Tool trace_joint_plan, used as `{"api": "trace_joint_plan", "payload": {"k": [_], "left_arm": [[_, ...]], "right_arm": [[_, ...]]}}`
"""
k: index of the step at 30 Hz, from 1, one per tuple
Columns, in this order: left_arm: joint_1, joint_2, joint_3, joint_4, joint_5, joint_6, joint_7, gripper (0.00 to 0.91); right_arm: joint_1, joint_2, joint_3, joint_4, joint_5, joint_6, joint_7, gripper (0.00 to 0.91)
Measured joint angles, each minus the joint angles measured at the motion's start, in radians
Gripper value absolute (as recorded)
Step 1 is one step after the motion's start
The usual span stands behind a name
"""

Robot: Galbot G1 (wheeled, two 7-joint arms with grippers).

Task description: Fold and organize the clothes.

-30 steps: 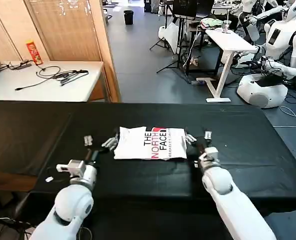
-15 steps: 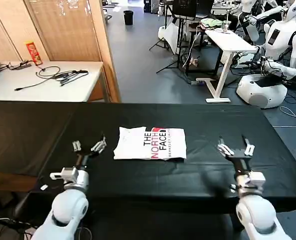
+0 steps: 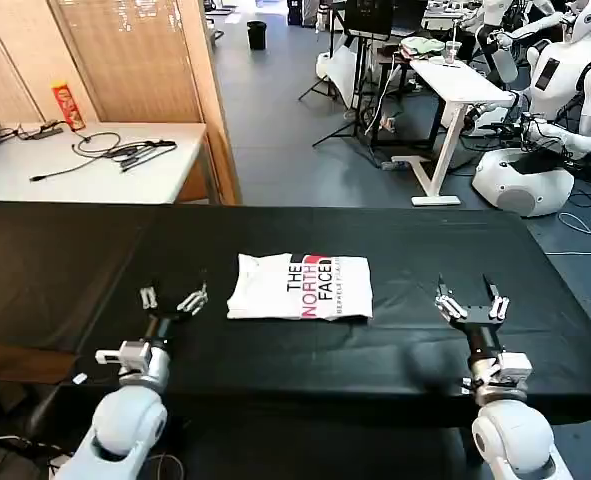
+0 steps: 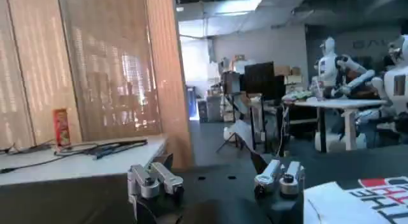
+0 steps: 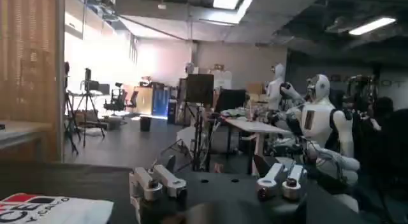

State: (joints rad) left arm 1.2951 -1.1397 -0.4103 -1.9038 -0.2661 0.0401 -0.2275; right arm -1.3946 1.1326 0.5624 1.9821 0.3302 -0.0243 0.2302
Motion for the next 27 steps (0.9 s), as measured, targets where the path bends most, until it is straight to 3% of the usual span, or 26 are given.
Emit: {"api": "trace_joint_plan", "payload": {"k": [7, 27], "left_arm": [[0.028, -0.004, 0.009, -0.014, 0.063, -0.03, 0.001, 0.878], [0.041, -0.022, 0.014, -0.02, 0.06, -0.046, 0.027, 0.878]], "right_arm": [[-0.003, 0.006, -0.002, 0.01, 0.0, -0.004, 0.006, 0.878], [-0.001, 0.011, -0.007, 0.021, 0.002, -0.007, 0.018, 0.878]]}}
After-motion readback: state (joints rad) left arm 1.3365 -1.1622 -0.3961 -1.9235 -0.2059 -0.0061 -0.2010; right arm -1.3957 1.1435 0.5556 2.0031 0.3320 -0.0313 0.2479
